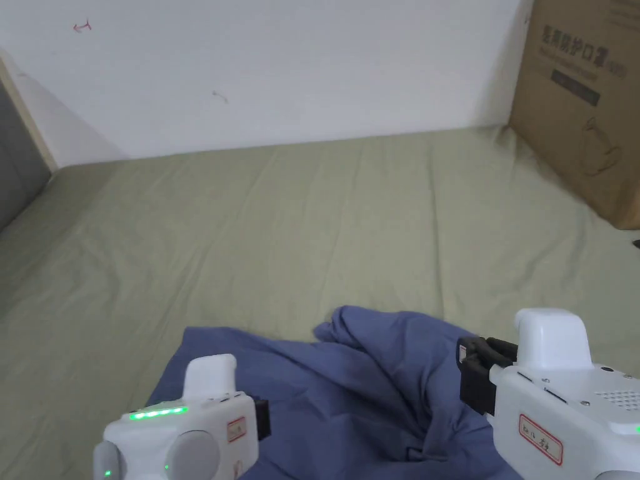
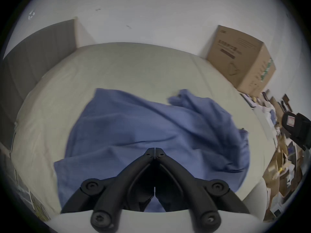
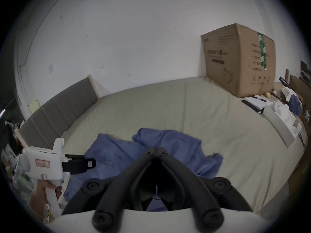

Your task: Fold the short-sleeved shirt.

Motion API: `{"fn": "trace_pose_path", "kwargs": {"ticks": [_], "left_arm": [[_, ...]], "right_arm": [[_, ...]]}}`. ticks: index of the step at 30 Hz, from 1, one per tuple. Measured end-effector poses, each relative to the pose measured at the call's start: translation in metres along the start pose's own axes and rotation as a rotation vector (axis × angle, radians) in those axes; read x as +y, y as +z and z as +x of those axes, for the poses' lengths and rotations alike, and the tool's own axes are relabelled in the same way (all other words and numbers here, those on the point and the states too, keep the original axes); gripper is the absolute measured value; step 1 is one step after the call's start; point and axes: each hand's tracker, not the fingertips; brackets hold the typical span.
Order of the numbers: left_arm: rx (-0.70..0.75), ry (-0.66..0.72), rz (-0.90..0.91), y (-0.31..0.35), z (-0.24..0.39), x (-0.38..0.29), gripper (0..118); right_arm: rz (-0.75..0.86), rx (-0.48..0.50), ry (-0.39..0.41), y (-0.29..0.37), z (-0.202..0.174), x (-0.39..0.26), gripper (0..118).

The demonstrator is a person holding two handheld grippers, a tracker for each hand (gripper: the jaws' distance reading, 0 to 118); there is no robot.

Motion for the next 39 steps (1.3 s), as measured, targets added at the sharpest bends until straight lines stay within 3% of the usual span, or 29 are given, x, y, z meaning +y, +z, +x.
{"fn": "trace_pose_path", "kwargs": {"ticks": [3,9,12,13,18,19,20,21,22,23,24,26,29,31,35,36,37,38,39], "left_arm": [[-0.038,0.118,-0.034,-0.009,-0.033,0.005,0],[0.035,0.024,-0.012,-0.037,-0.066,0.062,4],[0.044,0.039,0.005,-0.073,-0.086,0.107,98],[0.045,0.039,0.017,-0.087,-0.092,0.119,112],[0.074,-0.006,-0.09,-0.154,-0.096,0.154,110],[0.045,-0.011,-0.124,-0.167,-0.094,0.151,106],[0.017,-0.019,-0.181,-0.178,-0.09,0.145,90],[0.011,-0.015,-0.21,-0.185,-0.088,0.139,84],[0.156,-0.083,-0.171,-0.189,-0.079,0.127,81],[0.111,-0.13,-0.077,-0.18,-0.073,0.121,74],[0.119,-0.114,-0.09,-0.175,-0.072,0.12,57],[0.122,-0.121,-0.08,-0.167,-0.072,0.124,6],[0.12,-0.105,-0.094,-0.162,-0.081,0.13,2],[0.095,-0.069,-0.084,-0.151,-0.08,0.131,2],[0.023,-0.061,-0.04,-0.116,-0.081,0.131,2],[0.026,-0.06,-0.029,-0.108,-0.081,0.129,2],[0.03,-0.062,-0.012,-0.1,-0.081,0.128,2],[0.035,-0.061,-0.006,-0.092,-0.08,0.127,2],[0.035,-0.053,0.012,-0.084,-0.081,0.127,2]], "right_arm": [[0.003,0.023,0.051,-0.009,-0.013,0.002,0],[-0.05,0.073,0.03,-0.042,-0.018,0.003,0],[-0.086,0.065,0.047,-0.06,-0.018,0.0,0],[-0.099,0.067,0.051,-0.064,-0.017,-0.001,0],[-0.144,0.055,0.027,-0.086,-0.007,-0.005,0],[-0.152,0.043,0.027,-0.09,-0.004,-0.005,0],[-0.16,0.032,0.027,-0.094,-0.001,-0.006,0],[-0.163,0.028,0.023,-0.095,0.001,-0.006,0],[-0.167,0.025,0.017,-0.097,0.004,-0.007,0],[-0.174,0.023,0.01,-0.099,0.006,-0.007,0],[-0.181,0.023,0.007,-0.1,0.008,-0.007,0],[-0.196,0.016,0.019,-0.102,0.012,-0.007,0],[-0.205,0.018,0.044,-0.107,0.015,0.002,0],[-0.231,0.073,0.082,-0.114,0.018,0.016,0],[-0.284,0.126,0.258,-0.151,0.025,0.058,6],[-0.311,0.15,0.298,-0.166,0.028,0.067,32],[-0.367,0.169,0.323,-0.189,0.033,0.075,90],[-0.429,0.166,0.334,-0.212,0.036,0.079,116],[-0.481,0.139,0.327,-0.229,0.04,0.081,116]]}}
